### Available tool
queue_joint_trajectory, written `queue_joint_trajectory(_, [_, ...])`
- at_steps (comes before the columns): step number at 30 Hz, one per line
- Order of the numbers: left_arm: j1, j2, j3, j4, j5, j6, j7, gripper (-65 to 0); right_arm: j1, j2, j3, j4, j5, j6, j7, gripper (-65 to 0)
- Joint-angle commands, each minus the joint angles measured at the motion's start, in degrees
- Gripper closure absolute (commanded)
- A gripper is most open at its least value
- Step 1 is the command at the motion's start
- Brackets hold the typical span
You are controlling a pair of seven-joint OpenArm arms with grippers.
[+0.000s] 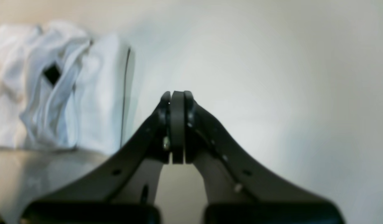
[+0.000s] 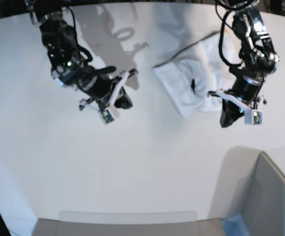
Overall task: Layout the t-shirt on the table in an organized manner, then fold the t-shirt properly
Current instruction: 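Release the bundle and raise the right gripper away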
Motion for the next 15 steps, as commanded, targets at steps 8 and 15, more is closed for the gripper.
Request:
queue_joint_trajectory(8, [18.2, -11.4, 13.7, 3.7, 0.4, 0.0, -0.4, 0.0, -9.6, 0.3, 10.1, 2.9, -2.7, 0.5, 1.5, 0.0])
queue_joint_trajectory(15, [18.4, -12.4, 21.4, 1.0, 6.5, 0.0, -0.3, 0.0, -10.5, 0.5, 14.9, 3.3, -2.7, 0.6, 1.5, 0.0])
